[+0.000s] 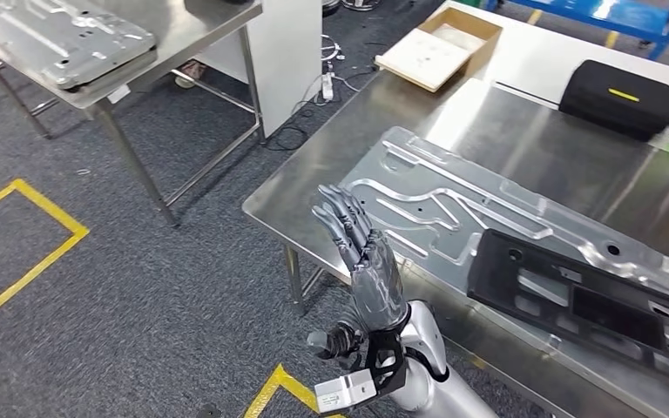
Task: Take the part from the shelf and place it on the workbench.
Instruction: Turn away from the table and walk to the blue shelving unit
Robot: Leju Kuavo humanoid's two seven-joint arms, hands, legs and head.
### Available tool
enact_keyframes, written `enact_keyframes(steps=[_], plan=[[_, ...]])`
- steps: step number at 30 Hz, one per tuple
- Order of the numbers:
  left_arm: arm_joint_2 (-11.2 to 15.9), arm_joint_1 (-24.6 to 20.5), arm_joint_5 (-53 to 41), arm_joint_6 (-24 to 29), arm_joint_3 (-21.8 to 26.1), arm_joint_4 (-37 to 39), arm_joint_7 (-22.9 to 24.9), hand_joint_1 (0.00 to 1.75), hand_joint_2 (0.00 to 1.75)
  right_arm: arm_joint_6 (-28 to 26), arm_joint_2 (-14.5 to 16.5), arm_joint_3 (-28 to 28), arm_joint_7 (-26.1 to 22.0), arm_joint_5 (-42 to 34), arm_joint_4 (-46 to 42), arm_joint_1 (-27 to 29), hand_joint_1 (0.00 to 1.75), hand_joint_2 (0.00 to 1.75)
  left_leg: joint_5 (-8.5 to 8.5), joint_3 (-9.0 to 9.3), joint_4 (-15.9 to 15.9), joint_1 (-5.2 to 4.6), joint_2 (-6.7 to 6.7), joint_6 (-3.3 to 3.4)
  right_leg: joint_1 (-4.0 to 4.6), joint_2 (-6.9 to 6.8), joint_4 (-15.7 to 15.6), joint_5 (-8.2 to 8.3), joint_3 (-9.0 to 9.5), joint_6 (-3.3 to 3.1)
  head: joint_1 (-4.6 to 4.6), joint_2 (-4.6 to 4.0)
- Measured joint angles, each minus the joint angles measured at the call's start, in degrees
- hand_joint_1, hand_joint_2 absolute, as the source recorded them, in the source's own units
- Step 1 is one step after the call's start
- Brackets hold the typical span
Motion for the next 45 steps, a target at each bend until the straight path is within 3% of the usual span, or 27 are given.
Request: enact_keyframes(steps=[1, 3, 5, 7, 9, 10, 11, 12, 14, 16, 17, 18, 19, 21, 23, 26, 28, 30, 32, 33, 35, 37, 39, 41, 42, 43, 45], plan=[[0.0, 0.0, 0.0, 0.0, 0.0, 0.0, 0.1, 0.00, 0.00, -0.1, -0.1, -0.1, 0.0, 0.0, 0.0, 0.3, 0.00, 0.00, 0.01, -0.04, 0.1, -0.01, -0.74, 0.03, -0.03, 0.24, 2.5, -0.54, -1.31, 0.04, 0.00, 0.00], [0.0, 0.1, -0.1, 0.0, 0.0, 0.0, 0.3, 0.00, 0.00, -0.2, -0.2, -0.2, 0.0, 0.0, 0.1, 0.6, 0.00, 0.00, -0.01, -0.07, 0.3, -0.01, -2.28, -0.01, -0.09, 0.47, 1.5, 1.67, -1.19, -0.05, -0.01, 0.00], [0.0, 0.1, -0.1, 0.0, 0.0, 0.0, 0.4, 0.00, 0.00, -0.2, -0.2, -0.3, -0.1, 0.1, 0.1, 0.6, 0.00, 0.00, -0.08, -0.12, 0.5, -0.05, -3.83, -0.19, -0.19, 2.35, -5.9, 5.84, 1.97, -0.43, -0.01, 0.00], [0.0, 0.0, -0.2, 0.0, -0.1, 0.0, 0.4, 0.00, 0.00, -0.2, -0.2, -0.4, -0.1, 0.2, 0.1, 0.6, 0.00, 0.00, -0.07, -0.43, 0.8, -0.06, -5.21, -0.72, -0.27, 4.43, -11.4, 7.73, 4.27, -0.78, -0.01, 0.00], [0.0, 0.0, -0.3, -0.1, -0.2, 0.0, 0.4, 0.00, 0.00, -0.2, -0.2, -0.5, -0.1, 0.2, 0.0, 0.5, 0.00, 0.87, 0.11, -0.77, 0.7, 0.08, -6.40, -1.53, -0.17, 4.30, -12.4, 7.71, 4.65, -1.03, -0.01, 0.00], [0.0, 0.0, -0.4, -0.1, -0.2, 0.0, 0.4, 0.00, 0.00, -0.2, -0.1, -0.5, -0.1, 0.2, 0.0, 0.5, 0.00, 1.31, 0.12, -0.87, 0.7, 0.17, -6.48, -1.89, -0.20, 3.71, -12.6, 7.84, 4.79, -1.31, -0.02, 0.00], [0.0, 0.1, -0.4, -0.1, -0.2, 0.0, 0.4, 0.00, 0.00, -0.2, 0.0, -0.5, -0.1, 0.2, 0.0, 0.4, 0.00, 1.75, -0.22, -1.11, 1.1, 0.10, -5.59, -2.23, -0.31, 3.06, -12.9, 7.97, 4.99, -1.68, -0.06, 0.00], [0.1, 0.0, -0.4, -0.1, -0.3, 0.0, 0.4, 0.00, 0.00, -0.2, 0.1, -0.4, -0.1, 0.2, 0.0, 0.2, 0.00, 1.75, -1.14, -1.78, 2.5, 0.05, -4.12, -2.51, -0.43, 2.29, -13.1, 8.10, 5.17, -2.05, -0.10, 0.00], [0.1, -0.4, -0.3, 0.0, -0.4, 0.0, 0.5, 0.00, 0.00, -0.2, 0.3, -0.4, -0.1, 0.2, 0.2, 0.0, 0.00, 1.75, -4.48, -4.63, 8.6, 0.06, -0.84, -3.01, -0.37, 0.57, -13.3, 8.09, 5.33, -2.58, -0.19, 0.00], [0.1, -0.7, -0.3, 0.0, -0.4, 0.0, 0.6, 0.00, 0.00, -0.2, 0.4, -0.4, -0.1, 0.2, 0.5, -0.1, 0.00, 1.75, -7.14, -7.82, 15.3, 0.29, 0.12, -3.41, -0.20, -1.25, -13.2, 7.92, 5.30, -2.78, -0.19, 0.00], [0.2, -0.7, -0.2, 0.0, -0.4, 0.0, 0.7, 0.00, 0.00, -0.1, 0.4, -0.4, -0.1, 0.2, 0.7, -0.2, 0.00, 1.75, -7.24, -8.40, 16.6, 0.35, 0.30, -3.52, -0.16, -2.07, -13.2, 7.82, 5.30, -2.80, -0.19, 0.00], [0.2, -0.6, -0.2, 0.0, -0.4, 0.0, 0.7, 0.00, 0.00, -0.1, 0.4, -0.4, -0.1, 0.2, 0.8, -0.3, 0.00, 1.75, -6.29, -7.84, 15.7, 0.39, 0.52, -3.58, -0.14, -2.80, -13.1, 7.70, 5.34, -2.76, -0.19, 0.00], [0.3, -0.5, -0.2, 0.0, -0.4, 0.0, 0.8, 0.00, 0.00, -0.1, 0.4, -0.4, -0.1, 0.2, 1.0, -0.4, 0.00, 1.75, -4.52, -6.13, 12.6, 0.40, 1.01, -3.53, -0.12, -3.50, -13.1, 7.54, 5.46, -2.65, -0.19, 0.00], [0.5, -0.3, -0.2, 0.1, -0.4, 0.0, 0.8, 0.00, 0.00, 0.0, 0.4, -0.4, -0.1, 0.3, 1.2, -0.7, 0.00, 1.75, -1.51, -1.89, 4.8, 0.08, 3.34, -3.07, 0.10, -4.76, -12.9, 7.15, 5.78, -2.25, -0.19, 0.00], [0.5, -0.1, -0.2, 0.1, -0.4, 0.0, 0.8, 0.00, 0.00, 0.1, 0.4, -0.3, 0.1, 0.6, 1.4, -0.8, 0.00, 1.75, -0.82, -0.03, 1.0, -0.44, 4.84, -2.31, 0.41, -5.79, -12.8, 6.84, 5.99, -1.74, -0.19, 0.00], [0.4, 0.4, -0.2, 0.1, -0.4, 0.0, 0.8, 0.00, 0.00, 0.3, 0.4, -0.1, 0.3, 1.0, 1.5, -1.0, 0.00, 1.75, -0.71, -0.13, 0.6, -0.51, 3.34, -1.34, 0.43, -6.69, -12.8, 6.47, 6.32, -0.93, -0.19, 0.00], [0.4, 0.6, -0.2, 0.1, -0.4, 0.0, 0.8, 0.00, 0.00, 0.5, 0.5, 0.1, 0.5, 1.2, 1.6, -1.2, 0.00, 1.75, -0.38, 0.00, 0.2, -0.18, 2.12, -0.68, 0.09, -4.11, -10.6, 4.74, 5.55, -0.34, -0.19, 0.00], [0.2, 0.5, -0.2, 0.0, -0.4, 0.0, 0.8, 0.00, 0.00, 0.5, 0.4, 0.2, 0.8, 1.5, 1.8, -1.3, 0.00, 1.75, -0.22, -0.04, 0.1, -0.06, 0.86, -0.28, -0.11, -0.80, -4.1, 1.29, 2.46, -0.06, -0.17, 0.00], [0.0, 0.6, -0.3, 0.0, -0.4, 0.0, 0.8, 0.00, 0.00, 0.5, 0.3, 0.3, 1.0, 1.8, 2.2, -1.2, 0.00, 1.75, -0.22, -0.12, 0.2, -0.09, -0.65, -0.16, -0.09, 0.15, 2.2, -0.73, -0.94, 0.01, -0.16, 0.00], [-0.1, 0.7, -0.3, 0.0, -0.4, 0.0, 0.8, 0.00, 0.00, 0.5, 0.3, 0.3, 1.1, 1.9, 2.3, -1.2, 0.00, 1.75, -0.23, -0.12, 0.3, -0.10, -1.47, -0.16, -0.09, 0.26, 2.9, -0.14, -1.56, -0.03, -0.16, 0.00], [-0.1, 0.8, -0.4, 0.0, -0.4, 0.0, 0.8, 0.00, 0.00, 0.5, 0.2, 0.3, 1.1, 2.1, 2.4, -1.3, 0.00, 1.75, -0.28, -0.07, 0.5, -0.08, -3.13, -0.22, -0.12, 0.69, -1.5, 3.62, 0.03, -0.28, -0.16, 0.00], [-0.3, 0.8, -0.6, 0.0, -0.4, 0.0, 0.8, 0.00, 0.00, 0.5, 0.2, 0.4, 1.2, 2.3, 2.4, -1.4, 0.00, 1.75, -0.35, -0.21, 0.8, -0.02, -4.62, -0.52, -0.29, 3.31, -8.7, 6.97, 2.99, -0.61, -0.16, 0.00], [-0.4, 0.8, -0.8, 0.0, -0.4, 0.0, 0.8, 0.00, 0.00, 0.5, 0.2, 0.4, 1.3, 2.6, 2.5, -1.5, 0.00, 1.75, -0.25, -0.59, 0.9, 0.13, -5.77, -1.17, -0.31, 5.42, -12.0, 7.77, 4.26, -0.73, -0.15, 0.00], [-0.4, 0.9, -0.9, 0.0, -0.4, 0.0, 0.8, 0.00, 0.00, 0.4, 0.2, 0.5, 1.5, 2.8, 2.5, -1.5, 0.00, 1.75, -0.06, -0.87, 0.7, 0.29, -6.85, -2.01, -0.21, 4.79, -12.3, 7.86, 4.37, -0.99, -0.14, 0.00], [-0.4, 1.0, -0.9, 0.0, -0.4, 0.0, 0.8, 0.00, 0.00, 0.4, 0.2, 0.5, 1.5, 2.8, 2.5, -1.6, 0.00, 1.75, -0.12, -0.92, 0.8, 0.31, -6.80, -2.34, -0.27, 4.15, -12.5, 7.96, 4.56, -1.29, -0.14, 0.00], [-0.4, 1.1, -0.9, 0.0, -0.4, 0.0, 0.9, 0.00, 0.00, 0.4, 0.2, 0.5, 1.6, 2.9, 2.5, -1.6, 0.00, 1.75, -0.55, -1.17, 1.3, 0.21, -5.88, -2.61, -0.41, 3.45, -12.8, 8.05, 4.77, -1.66, -0.23, 0.00], [-0.5, 1.1, -1.0, 0.0, -0.5, 0.0, 0.9, 0.00, 0.00, 0.4, 0.3, 0.6, 1.7, 3.0, 2.5, -1.7, 0.00, 1.75, -3.35, -3.36, 6.1, 0.10, -2.39, -3.05, -0.45, 1.70, -13.2, 8.14, 5.08, -2.25, -0.39, 0.00]])
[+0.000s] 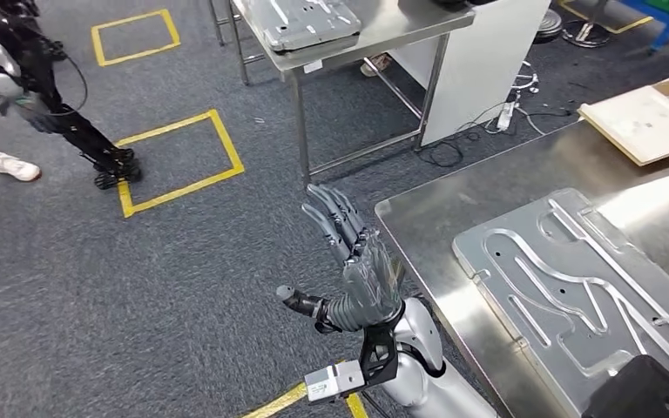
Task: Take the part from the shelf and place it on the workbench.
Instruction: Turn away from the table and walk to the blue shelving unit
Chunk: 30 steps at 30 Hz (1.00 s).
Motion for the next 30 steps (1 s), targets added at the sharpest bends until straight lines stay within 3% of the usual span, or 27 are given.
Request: enact_keyframes(steps=[2, 3, 4, 5, 6, 8, 9, 10, 12, 14, 16, 18, 19, 20, 21, 23, 25, 27, 28, 30], plan=[[0.0, -0.1, 0.0, 0.0, 0.0, 0.0, 0.0, 0.00, 0.00, -0.1, 0.0, 0.0, 0.1, 0.1, 0.1, 0.1, 0.00, 1.75, -3.65, -3.79, 7.8, 0.09, 2.37, -0.39, 0.28, -1.83, 0.0, -0.13, 0.00, -0.33, -0.08, 0.00], [0.0, -0.1, -0.1, 0.0, 0.0, 0.0, 0.0, 0.00, 0.00, -0.1, 0.0, 0.0, 0.1, 0.1, 0.2, 0.1, 0.00, 1.75, -4.45, -5.05, 10.4, 0.14, 2.71, -0.49, 0.38, -2.72, 0.0, -0.20, 0.00, -0.39, -0.08, 0.00], [0.0, 0.0, -0.1, 0.0, -0.1, 0.0, 0.0, 0.00, 0.00, -0.2, 0.0, 0.0, 0.1, 0.1, 0.2, 0.1, 0.00, 1.75, -4.16, -5.29, 11.1, 0.16, 2.86, -0.50, 0.45, -3.54, 0.1, -0.28, 0.01, -0.42, -0.08, 0.00], [0.0, 0.1, -0.1, 0.0, -0.1, 0.0, 0.0, 0.00, 0.00, -0.2, 0.0, 0.0, 0.1, 0.1, 0.2, 0.1, 0.00, 1.75, -2.87, -4.34, 9.4, 0.15, 3.02, -0.42, 0.51, -4.31, 0.1, -0.36, 0.07, -0.39, -0.08, 0.00], [0.0, 0.1, -0.1, 0.0, -0.1, 0.0, 0.0, 0.00, 0.00, -0.2, 0.0, 0.0, 0.1, 0.1, 0.2, 0.1, 0.00, 1.75, -0.89, -2.25, 5.7, 0.10, 3.53, -0.20, 0.56, -4.98, 0.1, -0.46, 0.20, -0.31, -0.08, 0.00], [0.0, 0.0, -0.1, 0.0, -0.1, 0.0, 0.0, 0.00, 0.00, -0.3, 0.0, 0.0, 0.1, 0.1, 0.2, 0.0, 0.00, 1.75, 1.88, 2.13, -2.4, -0.32, 5.89, 0.56, 0.82, -6.11, 0.1, -0.73, 0.50, -0.02, -0.07, 0.00], [0.0, 0.0, -0.1, 0.0, -0.1, 0.0, 0.0, 0.00, 0.00, -0.3, 0.0, 0.0, 0.1, 0.2, 0.2, -0.1, 0.00, 1.75, 2.39, 3.34, -4.7, -0.59, 6.73, 0.98, 0.97, -6.59, 0.1, -0.84, 0.62, 0.21, -0.07, 0.00], [0.0, -0.1, -0.1, 0.0, -0.2, 0.0, 0.0, 0.00, 0.00, -0.3, 0.0, 0.0, 0.1, 0.2, 0.2, -0.1, 0.00, 1.75, 2.34, 3.71, -5.6, -0.83, 7.07, 1.29, 1.09, -7.06, 0.1, -0.92, 0.72, 0.43, -0.06, 0.00], [0.0, 0.0, -0.1, 0.0, -0.3, 0.0, 0.0, 0.00, 0.00, -0.3, 0.1, 0.0, 0.2, 0.3, 0.2, -0.1, 0.00, 1.75, 2.61, 3.69, -5.9, -0.76, 5.86, 1.86, 1.16, -7.78, 0.0, -1.10, 0.96, 0.98, -0.06, 0.00], [0.0, 0.1, -0.1, 0.0, -0.3, 0.0, 0.0, 0.00, 0.00, -0.4, 0.1, 0.1, 0.2, 0.4, 0.1, -0.1, 0.00, 1.75, 3.04, 3.89, -6.5, -0.36, 4.63, 2.50, 1.01, -5.79, 1.7, -2.60, 0.51, 1.56, -0.02, 0.00], [0.0, 0.0, -0.1, 0.0, -0.4, 0.0, 0.0, 0.00, 0.00, -0.4, 0.0, 0.1, 0.2, 0.4, 0.1, -0.1, 0.00, 1.75, 3.31, 3.96, -6.8, -0.19, 3.45, 2.92, 0.79, -2.59, 7.6, -6.02, -2.08, 1.88, 0.03, 0.00], [0.0, -0.1, -0.1, 0.0, -0.4, 0.0, 0.0, 0.00, 0.00, -0.4, -0.2, 0.1, 0.3, 0.5, 0.1, 0.1, 0.00, 1.75, 3.35, 3.87, -6.7, -0.21, 2.07, 3.04, 0.72, -1.49, 14.4, -8.56, -5.59, 2.00, 0.03, 0.00], [0.0, 0.0, -0.1, 0.0, -0.4, 0.0, 0.0, 0.00, 0.00, -0.4, -0.3, 0.1, 0.3, 0.5, 0.2, 0.1, 0.00, 1.75, 3.34, 3.85, -6.6, -0.21, 1.29, 3.04, 0.69, -1.36, 15.8, -8.38, -6.50, 2.04, 0.02, 0.00], [0.0, 0.0, -0.2, 0.0, -0.4, 0.0, 0.0, 0.00, 0.00, -0.4, -0.3, 0.1, 0.3, 0.6, 0.2, 0.1, 0.00, 1.75, 3.30, 3.85, -6.5, -0.20, 0.47, 3.00, 0.63, -1.25, 15.0, -7.00, -6.32, 2.03, 0.03, 0.00], [0.0, 0.1, -0.2, 0.0, -0.4, 0.0, 0.0, 0.00, 0.00, -0.5, -0.3, 0.1, 0.3, 0.7, 0.2, 0.1, 0.00, 1.75, 3.22, 3.86, -6.2, -0.19, -0.34, 2.89, 0.51, -0.88, 11.9, -4.73, -5.11, 1.99, 0.02, 0.00], [-0.1, 0.0, -0.3, 0.0, -0.5, 0.0, 0.0, 0.00, 0.00, -0.5, -0.3, 0.1, 0.3, 0.9, 0.2, 0.1, 0.00, 1.75, 2.97, 3.62, -5.7, -0.16, -1.82, 2.50, 0.12, 1.75, 4.4, -1.13, -2.00, 1.82, 0.02, 0.00], [-0.1, 0.0, -0.4, 0.0, -0.5, 0.0, 0.0, 0.00, 0.00, -0.6, -0.4, 0.1, 0.4, 1.0, 0.2, 0.2, 0.00, 1.75, 2.97, 3.01, -5.3, -0.01, -3.08, 1.84, 0.03, 3.91, 1.1, -0.31, -0.78, 1.67, 0.02, 0.00], [-0.1, 0.1, -0.4, 0.0, -0.5, 0.0, 0.0, 0.00, 0.00, -0.7, -0.4, 0.1, 0.4, 1.1, 0.2, 0.1, 0.00, 1.75, 3.18, 2.56, -5.4, 0.21, -4.19, 1.08, 0.13, 3.26, 0.8, -0.23, -0.73, 1.31, 0.03, 0.00], [0.0, 0.2, -0.4, 0.0, -0.5, 0.0, 0.0, 0.00, 0.00, -0.7, -0.4, 0.1, 0.5, 1.1, 0.2, 0.1, 0.00, 1.75, 3.06, 2.44, -5.2, 0.17, -3.58, 0.75, 0.09, 2.55, 0.6, -0.14, -0.50, 0.96, 0.01, 0.00], [0.0, 0.2, -0.4, 0.0, -0.5, 0.0, 0.1, 0.00, 0.00, -0.7, -0.3, 0.1, 0.5, 1.1, 0.2, 0.0, 0.00, 1.75, 1.32, 1.09, -2.3, 0.00, -0.65, 0.26, -0.08, 0.85, 0.0, 0.00, 0.03, 0.16, -0.14, 0.00]])
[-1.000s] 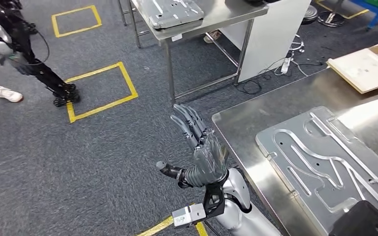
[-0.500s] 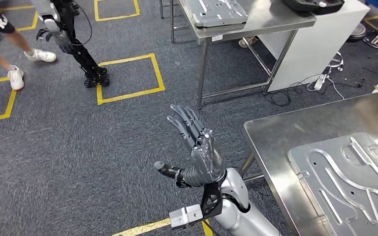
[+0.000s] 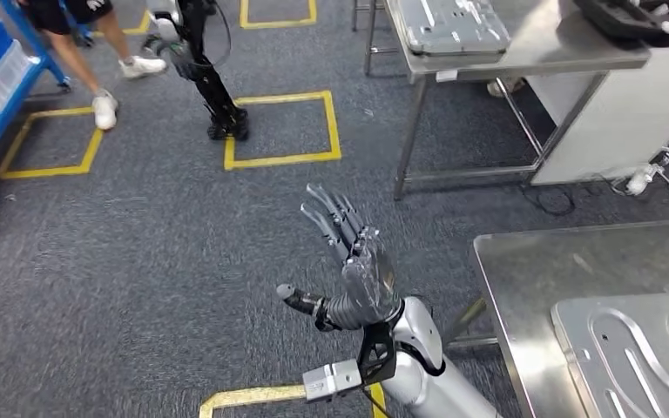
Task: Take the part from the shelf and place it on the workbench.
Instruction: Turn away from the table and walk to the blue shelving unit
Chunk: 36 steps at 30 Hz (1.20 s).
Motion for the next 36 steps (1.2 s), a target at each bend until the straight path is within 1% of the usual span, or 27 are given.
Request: enact_keyframes(steps=[1, 3, 4, 5, 6, 7, 9, 11, 12, 13, 15, 17, 19, 20, 21, 22, 24, 26, 28, 29, 30, 31, 32, 33, 34, 35, 36], plan=[[0.0, -0.1, 0.0, 0.0, 0.0, 0.0, 0.0, 0.00, 0.00, 0.0, 0.0, 0.0, 0.0, 0.0, 0.0, 0.0, 0.00, 1.75, -1.68, -1.53, 3.2, -0.02, 1.74, -0.20, 0.13, -0.95, -0.1, -0.06, 0.15, -0.31, -0.07, 0.00], [0.0, -0.2, 0.0, 0.0, 0.0, 0.0, 0.0, 0.00, 0.00, 0.0, 0.0, 0.0, 0.0, 0.0, 0.0, 0.1, 0.00, 1.75, -4.95, -5.32, 10.8, 0.21, 3.05, -0.57, 0.35, -2.83, -0.1, -0.26, 0.18, -0.60, -0.12, 0.00], [0.0, -0.1, 0.0, 0.0, 0.0, 0.0, 0.0, 0.00, 0.00, 0.0, 0.0, 0.0, 0.0, 0.0, 0.0, 0.1, 0.00, 1.75, -5.41, -6.36, 12.9, 0.32, 3.28, -0.71, 0.41, -3.72, 0.0, -0.37, 0.19, -0.62, -0.12, 0.00], [0.0, 0.0, 0.0, 0.0, 0.0, 0.0, 0.1, 0.00, 0.00, 0.0, 0.0, 0.0, 0.0, 0.0, 0.0, 0.1, 0.00, 1.75, -4.75, -6.22, 12.8, 0.42, 3.49, -0.80, 0.43, -4.51, 0.0, -0.49, 0.24, -0.56, -0.12, 0.00], [0.0, 0.0, 0.0, 0.0, 0.0, 0.0, 0.1, 0.00, 0.00, 0.0, 0.0, 0.0, 0.0, 0.0, 0.0, 0.1, 0.00, 1.75, -3.13, -4.80, 10.2, 0.48, 3.85, -0.81, 0.43, -5.24, 0.1, -0.65, 0.35, -0.45, -0.12, 0.00], [0.0, 0.1, 0.0, 0.0, 0.0, 0.0, 0.1, 0.00, 0.00, 0.0, 0.0, 0.0, 0.0, 0.0, 0.0, 0.1, 0.00, 1.75, -1.14, -2.53, 6.1, 0.50, 4.64, -0.70, 0.45, -5.90, 0.2, -0.82, 0.53, -0.29, -0.12, 0.00], [0.0, 0.0, 0.0, 0.0, 0.0, 0.0, 0.1, 0.00, 0.00, 0.0, 0.0, 0.0, 0.0, 0.0, 0.0, 0.0, 0.00, 1.75, 1.09, 1.34, -1.0, 0.04, 6.80, -0.05, 0.72, -6.98, 0.2, -1.17, 0.85, 0.17, -0.10, 0.00], [0.0, -0.1, 0.0, 0.0, 0.0, 0.0, 0.1, 0.00, 0.00, 0.0, 0.0, 0.0, 0.0, 0.0, 0.0, 0.0, 0.00, 1.75, 1.15, 2.18, -3.0, -0.45, 7.37, 0.68, 0.98, -7.86, 0.1, -1.32, 1.05, 0.69, -0.09, 0.00], [0.0, 0.0, 0.0, 0.0, 0.0, 0.0, 0.1, 0.00, 0.00, 0.0, 0.0, 0.0, 0.0, 0.0, 0.0, 0.0, 0.00, 1.75, 1.31, 2.08, -3.2, -0.45, 6.70, 0.99, 1.01, -8.34, 0.0, -1.34, 1.20, 0.97, -0.09, 0.00], [0.0, 0.0, 0.0, 0.0, 0.0, 0.0, 0.1, 0.00, 0.00, 0.0, 0.1, 0.0, 0.0, 0.0, -0.1, -0.1, 0.00, 1.75, 1.46, 2.13, -3.4, -0.31, 6.14, 1.30, 0.95, -8.43, 0.0, -1.50, 1.33, 1.30, -0.09, 0.00], [0.1, 0.1, 0.0, 0.0, 0.0, 0.0, 0.1, 0.00, 0.00, -0.1, 0.1, 0.0, 0.0, 0.0, -0.1, -0.2, 0.00, 1.75, 1.81, 2.38, -4.0, -0.03, 5.01, 1.99, 0.69, -6.24, 1.8, -3.04, 0.76, 1.81, -0.08, 0.00], [0.0, 0.0, 0.0, 0.0, 0.0, 0.0, 0.1, 0.00, 0.00, -0.1, 0.0, 0.0, 0.0, 0.0, -0.1, -0.1, 0.00, 1.75, 1.96, 2.45, -4.2, 0.03, 3.88, 2.44, 0.47, -3.11, 8.0, -6.52, -2.17, 1.94, -0.07, 0.00], [0.0, -0.1, 0.0, 0.0, 0.0, 0.0, 0.1, 0.00, 0.00, -0.2, -0.1, 0.0, 0.0, 0.0, 0.0, 0.1, 0.00, 1.75, 1.96, 2.39, -4.1, -0.05, 2.49, 2.58, 0.47, -2.18, 15.1, -9.01, -6.00, 1.94, -0.07, 0.00], [0.0, -0.1, 0.0, 0.0, 0.0, 0.0, 0.1, 0.00, 0.00, -0.2, -0.2, 0.0, 0.0, 0.0, 0.0, 0.1, 0.00, 1.75, 1.93, 2.37, -4.0, -0.07, 1.71, 2.57, 0.46, -2.09, 16.2, -8.60, -6.87, 1.92, -0.07, 0.00], [0.0, 0.0, 0.0, 0.0, 0.0, 0.0, 0.2, 0.00, 0.00, -0.2, -0.2, 0.0, 0.0, 0.0, 0.0, 0.1, 0.00, 1.75, 1.89, 2.38, -3.8, -0.07, 0.87, 2.51, 0.43, -1.99, 15.2, -7.05, -6.68, 1.87, -0.07, 0.00], [0.0, 0.0, 0.0, 0.0, 0.0, 0.0, 0.2, 0.00, 0.00, -0.2, -0.2, 0.0, 0.0, 0.0, 0.0, 0.1, 0.00, 1.75, 1.81, 2.39, -3.6, -0.04, 0.05, 2.39, 0.37, -1.60, 11.9, -4.64, -5.40, 1.78, -0.07, 0.00], [0.0, -0.1, 0.0, 0.0, 0.0, 0.0, 0.3, 0.00, 0.00, -0.2, -0.2, 0.0, 0.0, 0.0, 0.0, 0.0, 0.00, 1.75, 1.56, 2.21, -3.1, -0.02, -1.43, 1.98, 0.11, 0.83, 4.5, -1.23, -2.20, 1.60, -0.08, 0.00], [0.1, -0.1, 0.0, 0.0, 0.0, 0.0, 0.3, 0.00, 0.00, -0.3, -0.3, 0.0, 0.0, 0.0, 0.0, 0.0, 0.00, 1.75, 1.54, 1.77, -2.9, 0.05, -2.59, 1.36, 0.03, 2.54, 1.4, -0.57, -0.93, 1.45, -0.09, 0.00], [0.1, -0.1, 0.1, 0.0, 0.0, 0.0, 0.4, 0.00, 0.00, -0.3, -0.3, 0.0, 0.0, 0.0, 0.0, -0.1, 0.00, 1.75, 1.81, 1.44, -3.2, 0.27, -3.67, 0.59, 0.25, 1.67, 1.1, -0.43, -0.84, 1.01, -0.08, 0.00], [0.1, 0.0, 0.1, 0.0, 0.0, 0.0, 0.5, 0.00, 0.00, -0.3, -0.3, 0.0, 0.0, 0.0, 0.0, -0.2, 0.00, 1.75, 1.75, 1.34, -3.1, 0.31, -3.38, 0.28, 0.26, 0.98, 0.8, -0.32, -0.64, 0.67, -0.07, 0.00], [0.1, 0.0, 0.2, 0.1, 0.0, 0.0, 0.6, 0.00, 0.00, -0.3, -0.2, 0.0, 0.0, 0.0, 0.0, -0.2, 0.00, 1.75, 1.21, 0.94, -2.2, 0.24, -2.22, 0.03, 0.20, 0.24, 0.5, -0.21, -0.38, 0.31, -0.13, 0.00], [0.1, -0.1, 0.2, 0.1, 0.0, 0.0, 0.7, 0.00, 0.00, -0.3, -0.1, 0.0, 0.0, 0.0, 0.0, -0.3, 0.00, 1.75, 0.09, 0.00, -0.2, 0.15, -0.64, -0.15, 0.11, -0.59, 0.2, -0.14, -0.13, 0.01, -0.18, 0.00], [0.1, -0.2, 0.3, 0.1, 0.0, 0.0, 0.7, 0.00, 0.00, -0.3, -0.1, 0.0, 0.0, 0.0, 0.0, -0.3, 0.00, 1.75, -1.47, -1.41, 2.8, 0.13, 1.19, -0.29, 0.22, -1.47, 0.1, -0.18, 0.03, -0.22, -0.23, 0.00], [0.1, -0.3, 0.3, 0.1, 0.0, 0.0, 0.8, 0.00, 0.00, -0.3, -0.1, 0.0, 0.0, 0.0, 0.0, -0.3, 0.00, 1.75, -3.14, -3.22, 6.4, 0.15, 2.35, -0.44, 0.36, -2.35, 0.0, -0.27, 0.10, -0.41, -0.27, 0.00], [0.1, -0.4, 0.4, 0.1, 0.0, 0.0, 0.8, 0.00, 0.00, -0.3, -0.1, 0.0, 0.0, 0.0, 0.1, -0.3, 0.00, 1.75, -4.38, -4.86, 9.7, 0.22, 2.86, -0.53, 0.51, -3.24, 0.1, -0.37, 0.12, -0.52, -0.27, 0.00], [0.1, -0.5, 0.4, 0.0, 0.0, 0.0, 0.9, 0.00, 0.00, -0.3, -0.1, 0.0, 0.0, 0.0, 0.1, -0.2, 0.00, 1.75, -4.77, -5.80, 11.5, 0.25, 3.14, -0.56, 0.63, -4.07, 0.1, -0.46, 0.15, -0.59, -0.27, 0.00], [0.1, -0.5, 0.4, 0.0, 0.0, 0.0, 0.9, 0.00, 0.00, -0.3, -0.1, 0.0, 0.0, 0.0, 0.1, -0.2, 0.00, 1.75, -4.22, -5.77, 11.5, 0.25, 3.36, -0.50, 0.73, -4.81, 0.1, -0.56, 0.19, -0.62, -0.28, 0.00]])
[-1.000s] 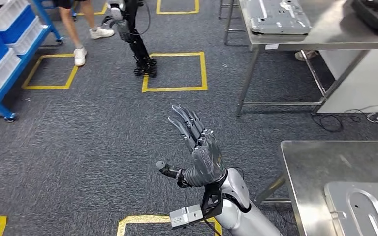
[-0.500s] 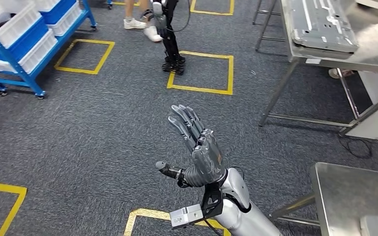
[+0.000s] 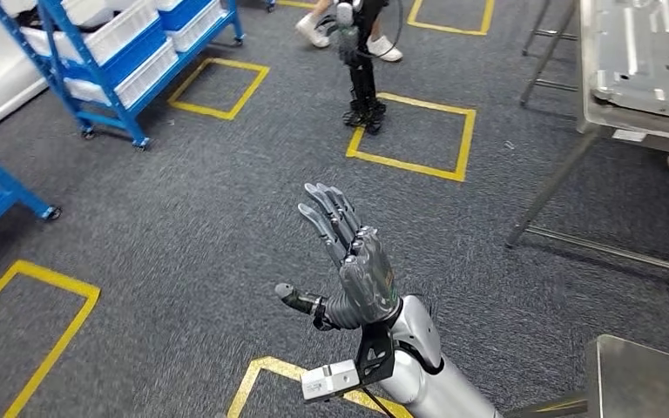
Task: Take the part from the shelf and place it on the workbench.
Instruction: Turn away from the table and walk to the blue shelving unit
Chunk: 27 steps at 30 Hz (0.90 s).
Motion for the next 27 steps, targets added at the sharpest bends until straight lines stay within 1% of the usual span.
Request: enact_keyframes(steps=[1, 2, 3, 4, 5, 6, 7, 8, 9, 10, 11, 12, 13, 14, 15, 16, 17, 18, 19, 20, 21, 22, 23, 24, 25, 26, 27], plan=[[0.0, 0.0, 0.0, 0.0, 0.0, 0.0, 0.0, 0.00, 0.00, 0.0, 0.0, 0.0, 0.0, 0.0, 0.0, 0.0, 0.00, 1.75, 1.43, 1.11, -2.0, -0.04, 0.32, 0.16, 0.10, -0.69, 0.0, -0.11, 0.10, 0.00, -0.01, 0.00], [0.0, 0.0, 0.0, 0.0, 0.0, 0.0, 0.1, 0.00, 0.00, 0.0, 0.0, 0.0, 0.0, 0.1, 0.0, 0.0, 0.00, 1.75, 3.33, 3.11, -5.7, -0.14, 1.04, 0.46, 0.19, -1.33, 0.0, -0.25, 0.28, 0.06, 0.00, 0.00], [0.0, -0.1, 0.0, 0.0, 0.0, 0.0, 0.1, 0.00, 0.00, 0.0, 0.0, 0.0, 0.0, 0.1, 0.0, -0.1, 0.00, 1.75, 4.65, 5.17, -9.4, -0.47, 2.36, 0.86, 0.35, -1.90, 0.0, -0.41, 0.46, 0.20, 0.00, 0.00], [0.1, -0.2, 0.0, 0.0, 0.0, 0.0, 0.1, 0.00, 0.00, 0.0, 0.0, 0.0, 0.0, 0.1, 0.0, -0.2, 0.00, 1.75, 5.52, 6.78, -12.4, -0.83, 3.47, 1.31, 0.48, -2.40, 0.0, -0.56, 0.59, 0.40, 0.00, 0.00], [0.1, -0.4, -0.1, 0.0, 0.0, 0.0, 0.1, 0.00, 0.00, 0.0, 0.0, 0.0, 0.0, 0.2, 0.0, -0.2, 0.00, 1.75, 5.79, 7.65, -14.2, -1.18, 4.23, 1.71, 0.59, -2.90, 0.0, -0.69, 0.69, 0.66, 0.01, 0.00], [0.1, -0.4, -0.1, 0.0, 0.0, 0.0, 0.1, 0.00, 0.00, 0.0, 0.0, 0.0, 0.0, 0.3, 0.0, -0.3, 0.00, 1.75, 5.59, 7.77, -14.8, -1.48, 4.38, 2.00, 0.69, -3.45, 0.0, -0.77, 0.76, 0.90, 0.01, 0.00], [0.1, -0.5, -0.2, 0.0, 0.0, 0.0, 0.1, 0.00, 0.00, 0.0, 0.0, 0.0, 0.1, 0.3, 0.0, -0.4, 0.00, 1.75, 5.70, 7.71, -14.9, -1.55, 3.69, 2.25, 0.70, -4.02, -0.1, -0.83, 0.90, 1.13, 0.01, 0.00], [0.2, -0.4, -0.2, 0.0, 0.0, 0.0, 0.1, 0.00, 0.00, 0.0, 0.1, 0.0, 0.1, 0.5, 0.0, -0.5, 0.00, 1.75, 5.86, 7.80, -15.2, -1.38, 3.03, 2.49, 0.64, -3.98, 0.0, -1.04, 1.05, 1.44, 0.02, 0.00], [0.2, -0.4, -0.3, 0.0, 0.0, 0.0, 0.1, 0.00, 0.00, 0.0, 0.1, 0.0, 0.1, 0.6, 0.0, -0.6, 0.00, 1.75, 6.03, 7.95, -15.5, -1.20, 2.39, 2.75, 0.53, -3.01, 0.5, -1.54, 0.99, 1.71, 0.03, 0.00], [0.2, -0.4, -0.3, 0.0, 0.0, 0.0, 0.2, 0.00, 0.00, 0.0, 0.1, 0.0, 0.1, 0.7, 0.0, -0.7, 0.00, 1.75, 6.23, 8.12, -15.8, -0.99, 1.80, 3.05, 0.41, -1.48, 1.9, -2.58, 0.44, 1.95, 0.06, 0.00], [0.2, -0.4, -0.4, 0.0, 0.0, 0.0, 0.2, 0.00, 0.00, 0.0, 0.1, 0.0, 0.2, 0.8, 0.0, -0.7, 0.00, 1.75, 6.38, 8.25, -15.9, -0.81, 1.23, 3.31, 0.26, 0.37, 4.7, -4.20, -0.85, 2.14, 0.09, 0.00], [0.2, -0.6, -0.4, 0.0, 0.0, 0.0, 0.2, 0.00, 0.00, 0.0, 0.1, 0.1, 0.2, 0.9, 0.0, -0.7, 0.00, 1.75, 6.41, 8.24, -16.0, -0.81, 0.60, 3.47, 0.18, 1.74, 8.3, -6.01, -2.69, 2.21, 0.10, 0.00], [0.2, -0.6, -0.5, 0.0, 0.0, 0.0, 0.2, 0.00, 0.00, 0.0, 0.0, 0.1, 0.3, 0.9, 0.0, -0.6, 0.00, 1.75, 6.42, 8.20, -15.9, -0.83, -0.06, 3.59, 0.15, 2.35, 12.2, -7.57, -4.73, 2.27, 0.13, 0.00], [0.2, -0.7, -0.5, 0.0, 0.0, 0.0, 0.3, 0.00, 0.00, 0.0, -0.1, 0.1, 0.4, 0.9, 0.0, -0.5, 0.00, 1.75, 6.40, 8.18, -15.9, -0.84, -0.81, 3.63, 0.13, 2.58, 15.1, -8.31, -6.43, 2.32, 0.11, 0.00], [0.2, -0.6, -0.6, 0.0, 0.0, 0.0, 0.3, 0.00, 0.00, 0.0, -0.1, 0.1, 0.5, 0.9, 0.0, -0.5, 0.00, 1.75, 6.36, 8.16, -15.7, -0.84, -1.61, 3.62, 0.10, 2.65, 16.1, -7.90, -7.28, 2.35, 0.11, 0.00], [0.2, -0.6, -0.6, 0.0, 0.0, 0.0, 0.3, 0.00, 0.00, 0.0, -0.1, 0.1, 0.6, 0.9, 0.0, -0.5, 0.00, 1.75, 6.30, 8.16, -15.6, -0.83, -2.40, 3.57, 0.04, 2.70, 15.2, -6.50, -7.17, 2.36, 0.11, 0.00], [0.2, -0.6, -0.6, 0.0, 0.0, 0.0, 0.3, 0.00, 0.00, 0.0, -0.1, 0.1, 0.6, 0.9, 0.0, -0.5, 0.00, 1.75, 6.23, 8.16, -15.4, -0.80, -3.13, 3.49, -0.03, 2.81, 13.0, -4.62, -6.39, 2.34, 0.11, 0.00], [0.2, -0.6, -0.7, 0.0, 0.0, 0.0, 0.3, 0.00, 0.00, 0.0, -0.1, 0.1, 0.6, 0.9, 0.0, -0.5, 0.00, 1.75, 6.09, 8.11, -15.2, -0.74, -3.88, 3.32, -0.18, 3.61, 9.2, -2.42, -4.85, 2.30, 0.12, 0.00], [0.1, -0.6, -0.7, 0.0, 0.0, 0.0, 0.3, 0.00, 0.00, 0.0, -0.1, 0.1, 0.6, 0.9, 0.0, -0.6, 0.00, 1.75, 5.95, 7.97, -14.9, -0.75, -4.50, 3.09, -0.36, 4.82, 5.9, -0.98, -3.40, 2.22, 0.11, 0.00], [0.1, -0.6, -0.7, 0.0, 0.0, 0.0, 0.3, 0.00, 0.00, 0.0, -0.2, 0.2, 0.6, 0.9, 0.0, -0.6, 0.00, 1.75, 5.86, 7.74, -14.7, -0.69, -5.15, 2.79, -0.47, 5.90, 3.5, -0.11, -2.38, 2.13, 0.11, 0.00], [0.1, -0.6, -0.7, 0.0, 0.0, 0.0, 0.3, 0.00, 0.00, 0.1, -0.2, 0.2, 0.7, 0.9, 0.0, -0.6, 0.00, 1.75, 5.80, 7.49, -14.4, -0.59, -5.74, 2.45, -0.48, 6.82, 1.7, 0.34, -1.65, 2.03, 0.12, 0.00], [0.1, -0.6, -0.7, 0.0, 0.0, 0.0, 0.3, 0.00, 0.00, 0.1, -0.2, 0.2, 0.7, 0.9, 0.0, -0.7, 0.00, 1.75, 5.85, 7.29, -14.4, -0.51, -6.27, 2.09, -0.38, 6.92, 1.5, 0.18, -1.55, 1.85, 0.11, 0.00], [0.1, -0.5, -0.7, 0.0, 0.0, 0.0, 0.4, 0.00, 0.00, 0.1, -0.2, 0.2, 0.7, 0.9, 0.0, -0.7, 0.00, 1.75, 5.89, 7.12, -14.4, -0.38, -6.82, 1.72, -0.34, 6.38, 1.2, 0.32, -1.45, 1.58, 0.11, 0.00], [0.1, -0.3, -0.7, 0.0, 0.0, 0.0, 0.4, 0.00, 0.00, 0.1, -0.1, 0.3, 0.7, 0.9, 0.0, -0.7, 0.00, 1.75, 5.72, 7.00, -14.2, -0.35, -6.43, 1.43, -0.32, 5.77, 0.9, 0.40, -1.23, 1.24, 0.11, 0.00], [0.1, -0.2, -0.7, 0.0, 0.0, 0.0, 0.4, 0.00, 0.00, 0.1, -0.1, 0.3, 0.7, 0.9, 0.0, -0.8, 0.00, 1.75, 5.14, 6.60, -13.3, -0.41, -5.39, 1.15, -0.35, 5.06, 0.6, 0.47, -0.97, 0.81, 0.09, 0.00], [0.2, -0.1, -0.7, 0.0, 0.0, 0.0, 0.4, 0.00, 0.00, 0.1, -0.1, 0.3, 0.7, 0.9, 0.0, -0.8, 0.00, 1.75, 3.95, 5.64, -11.3, -0.44, -3.84, 0.93, -0.36, 4.26, 0.4, 0.51, -0.73, 0.43, 0.09, 0.00], [0.2, -0.2, -0.8, 0.0, 0.0, 0.0, 0.4, 0.00, 0.00, 0.1, -0.1, 0.3, 0.7, 0.9, 0.0, -0.8, 0.00, 1.75, 2.35, 4.22, -8.2, -0.44, -2.06, 0.75, -0.24, 3.47, 0.3, 0.45, -0.58, 0.15, 0.08, 0.00]])
